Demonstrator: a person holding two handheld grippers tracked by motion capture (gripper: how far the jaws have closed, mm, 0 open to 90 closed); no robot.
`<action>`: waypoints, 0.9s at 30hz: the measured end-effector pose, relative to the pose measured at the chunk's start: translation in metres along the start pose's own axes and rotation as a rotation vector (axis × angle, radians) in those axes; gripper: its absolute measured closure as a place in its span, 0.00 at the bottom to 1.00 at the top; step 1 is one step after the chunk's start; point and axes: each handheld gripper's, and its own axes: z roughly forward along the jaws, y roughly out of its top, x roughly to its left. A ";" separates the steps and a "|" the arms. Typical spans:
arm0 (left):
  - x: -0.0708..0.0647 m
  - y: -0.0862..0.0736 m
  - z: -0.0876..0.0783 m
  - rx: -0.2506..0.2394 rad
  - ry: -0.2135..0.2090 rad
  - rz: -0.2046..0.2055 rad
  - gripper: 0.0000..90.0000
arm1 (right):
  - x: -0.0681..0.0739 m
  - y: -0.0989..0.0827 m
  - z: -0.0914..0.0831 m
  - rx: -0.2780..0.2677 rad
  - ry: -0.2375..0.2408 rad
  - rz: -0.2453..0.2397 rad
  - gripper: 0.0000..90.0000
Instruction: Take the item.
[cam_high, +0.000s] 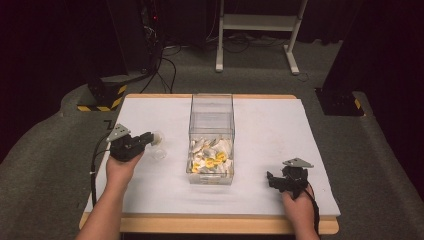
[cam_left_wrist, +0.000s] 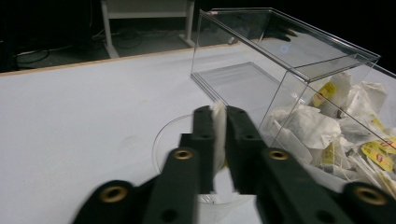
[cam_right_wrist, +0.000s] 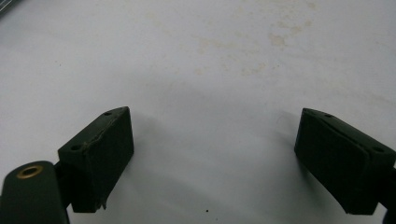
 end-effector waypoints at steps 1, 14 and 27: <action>0.000 0.000 0.000 0.005 0.004 0.000 0.74 | 0.000 0.000 0.000 0.000 -0.001 0.000 0.13; -0.002 -0.001 -0.006 0.029 0.050 0.052 0.43 | 0.000 0.000 0.000 0.000 -0.001 -0.001 0.13; -0.009 0.000 -0.011 0.056 0.074 0.069 0.28 | 0.000 0.000 0.000 0.000 -0.001 -0.001 0.13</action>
